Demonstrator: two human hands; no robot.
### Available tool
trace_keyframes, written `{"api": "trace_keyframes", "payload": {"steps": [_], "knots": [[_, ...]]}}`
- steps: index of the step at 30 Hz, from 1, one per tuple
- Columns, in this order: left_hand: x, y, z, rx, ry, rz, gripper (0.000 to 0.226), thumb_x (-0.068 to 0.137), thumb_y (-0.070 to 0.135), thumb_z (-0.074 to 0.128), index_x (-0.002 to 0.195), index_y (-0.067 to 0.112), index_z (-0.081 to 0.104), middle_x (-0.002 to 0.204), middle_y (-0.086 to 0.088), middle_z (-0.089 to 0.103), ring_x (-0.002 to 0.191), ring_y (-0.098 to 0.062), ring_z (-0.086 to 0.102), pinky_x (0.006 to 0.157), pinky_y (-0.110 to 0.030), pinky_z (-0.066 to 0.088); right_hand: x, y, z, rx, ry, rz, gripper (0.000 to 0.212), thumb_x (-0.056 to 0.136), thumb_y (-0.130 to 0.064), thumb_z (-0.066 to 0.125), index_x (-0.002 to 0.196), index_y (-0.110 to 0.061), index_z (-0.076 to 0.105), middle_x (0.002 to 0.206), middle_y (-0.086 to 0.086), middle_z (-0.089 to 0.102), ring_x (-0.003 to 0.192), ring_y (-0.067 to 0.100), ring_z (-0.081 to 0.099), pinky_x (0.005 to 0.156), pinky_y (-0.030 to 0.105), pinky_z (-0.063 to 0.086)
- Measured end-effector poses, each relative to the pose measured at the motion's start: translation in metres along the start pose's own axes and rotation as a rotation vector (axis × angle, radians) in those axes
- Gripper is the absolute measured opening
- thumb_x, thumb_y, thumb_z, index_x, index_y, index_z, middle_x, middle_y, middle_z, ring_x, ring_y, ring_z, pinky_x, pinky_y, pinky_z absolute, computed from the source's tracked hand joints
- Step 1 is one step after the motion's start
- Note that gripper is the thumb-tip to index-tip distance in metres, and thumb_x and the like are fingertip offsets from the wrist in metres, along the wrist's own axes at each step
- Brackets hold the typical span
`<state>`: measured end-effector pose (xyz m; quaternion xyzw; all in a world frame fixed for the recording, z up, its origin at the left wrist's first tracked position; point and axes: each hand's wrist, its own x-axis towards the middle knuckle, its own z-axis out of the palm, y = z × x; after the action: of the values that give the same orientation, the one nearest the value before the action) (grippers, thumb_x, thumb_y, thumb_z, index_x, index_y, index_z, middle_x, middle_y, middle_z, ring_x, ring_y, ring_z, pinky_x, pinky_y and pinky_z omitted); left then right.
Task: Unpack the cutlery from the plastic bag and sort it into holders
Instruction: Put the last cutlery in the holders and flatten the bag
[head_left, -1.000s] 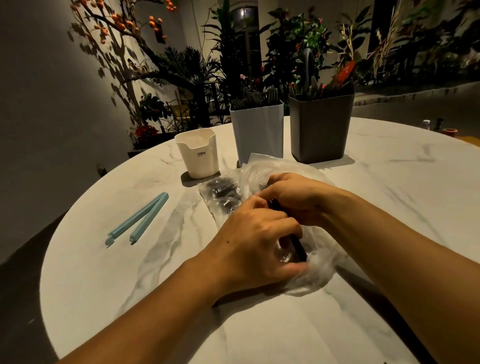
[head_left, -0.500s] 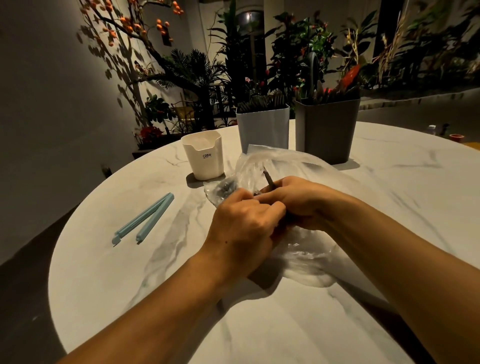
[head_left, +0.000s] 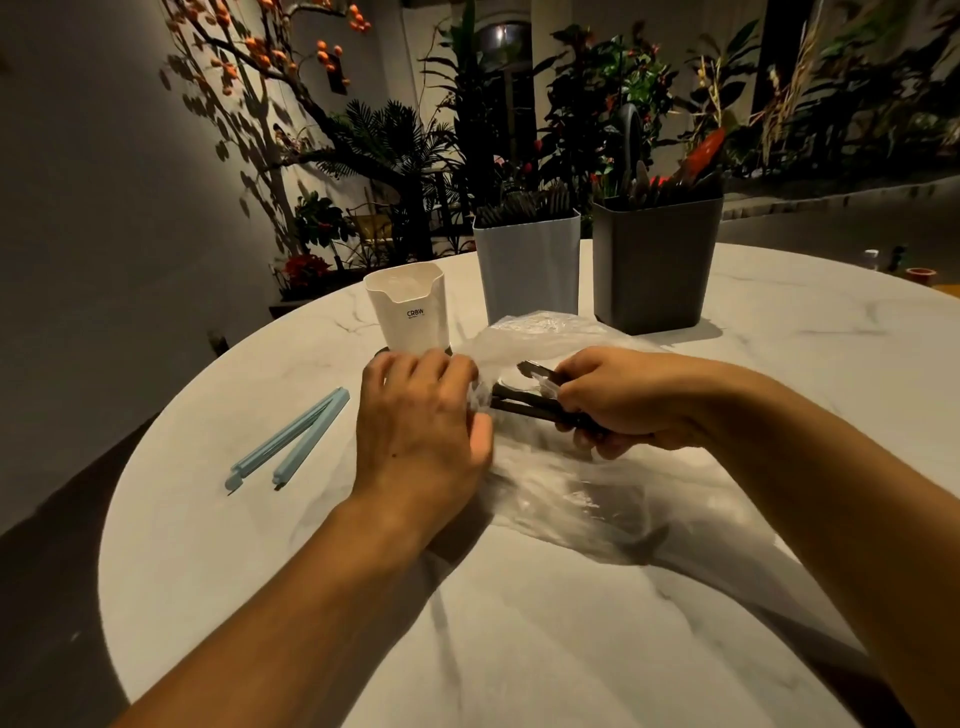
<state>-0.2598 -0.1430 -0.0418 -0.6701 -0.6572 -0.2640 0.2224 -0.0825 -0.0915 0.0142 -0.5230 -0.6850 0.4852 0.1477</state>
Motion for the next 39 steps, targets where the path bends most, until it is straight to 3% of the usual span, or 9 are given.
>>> {"api": "trace_keyframes", "payload": {"steps": [3,6,12,16,19,25,29,35,39], "knots": [[0.001,0.002,-0.003,-0.015,-0.207,-0.038,0.062,0.088,0.045,0.034,0.147,0.028,0.043,0.151,0.0,0.043,0.141,-0.025,0.033,0.123,-0.042,0.012,-0.008,-0.002,-0.004,-0.126,-0.006,-0.046,0.019,0.104,-0.015,0.047,0.116,-0.007,0.059,0.089,0.012,0.057,0.066,0.015,0.05,0.051,0.02,0.046],[0.003,0.001,-0.002,0.025,-0.304,-0.008,0.072,0.086,0.044,0.016,0.157,0.034,0.018,0.166,0.005,0.013,0.153,-0.02,0.003,0.124,-0.039,-0.011,-0.017,-0.006,-0.007,-0.247,-0.021,-0.065,0.022,0.102,-0.02,0.051,0.121,-0.011,0.057,0.088,0.01,0.058,0.067,0.015,0.051,0.049,0.019,0.046],[0.005,-0.001,0.002,-0.028,-0.191,-0.035,0.072,0.087,0.036,0.023,0.158,0.029,0.021,0.167,0.002,0.009,0.154,-0.021,0.003,0.111,-0.025,-0.025,-0.037,-0.008,-0.016,-0.292,-0.045,-0.098,0.019,0.102,-0.015,0.051,0.119,-0.013,0.057,0.084,0.007,0.058,0.061,0.013,0.048,0.044,0.016,0.044],[0.005,0.005,0.002,-0.192,-0.064,-0.062,0.066,0.089,0.027,0.036,0.155,0.025,0.033,0.164,0.001,0.022,0.151,-0.021,0.016,0.119,-0.028,-0.011,-0.046,-0.01,-0.021,-0.307,-0.03,-0.134,0.013,0.103,-0.015,0.049,0.113,-0.014,0.058,0.082,0.008,0.057,0.058,0.013,0.047,0.044,0.017,0.043],[0.004,0.003,0.004,-0.367,-0.137,-0.084,0.061,0.095,0.012,0.053,0.151,0.031,0.038,0.164,0.008,0.022,0.15,-0.016,0.016,0.123,-0.038,0.01,-0.042,-0.008,-0.014,-0.439,-0.002,-0.129,0.02,0.104,-0.013,0.047,0.122,-0.014,0.054,0.086,0.006,0.057,0.063,0.014,0.052,0.048,0.019,0.047],[0.004,-0.004,0.009,-0.606,-0.173,-0.058,0.067,0.092,-0.005,0.051,0.14,0.042,0.044,0.161,0.016,0.026,0.15,-0.008,0.015,0.12,-0.029,0.002,-0.048,-0.006,-0.019,-0.676,0.034,-0.161,0.025,0.105,-0.011,0.042,0.127,-0.016,0.051,0.077,0.002,0.05,0.061,0.012,0.043,0.046,0.016,0.037],[0.008,-0.009,0.014,-0.788,-0.213,-0.298,0.059,0.101,0.005,0.049,0.148,0.039,0.037,0.157,0.011,0.032,0.147,-0.018,0.027,0.121,-0.052,0.026,-0.06,-0.007,-0.036,-0.541,0.011,-0.167,0.018,0.104,-0.013,0.044,0.117,-0.016,0.056,0.079,0.006,0.053,0.057,0.013,0.044,0.041,0.014,0.037],[0.016,-0.01,0.016,-0.923,-0.266,-0.586,0.056,0.094,0.001,0.045,0.141,0.032,0.047,0.136,0.003,0.054,0.121,-0.023,0.053,0.105,-0.044,0.048,-0.054,0.002,-0.05,-0.245,-0.094,-0.146,0.015,0.102,-0.013,0.049,0.11,-0.018,0.061,0.073,0.005,0.057,0.047,0.007,0.043,0.04,0.016,0.034],[0.015,-0.008,0.014,-0.801,-0.217,-0.674,0.037,0.1,0.011,0.048,0.13,0.034,0.05,0.121,0.003,0.061,0.108,-0.023,0.06,0.097,-0.043,0.054,-0.049,0.009,-0.06,-0.135,-0.098,-0.13,0.016,0.102,-0.011,0.049,0.108,-0.012,0.063,0.065,0.003,0.06,0.045,0.008,0.042,0.04,0.018,0.032]]}}
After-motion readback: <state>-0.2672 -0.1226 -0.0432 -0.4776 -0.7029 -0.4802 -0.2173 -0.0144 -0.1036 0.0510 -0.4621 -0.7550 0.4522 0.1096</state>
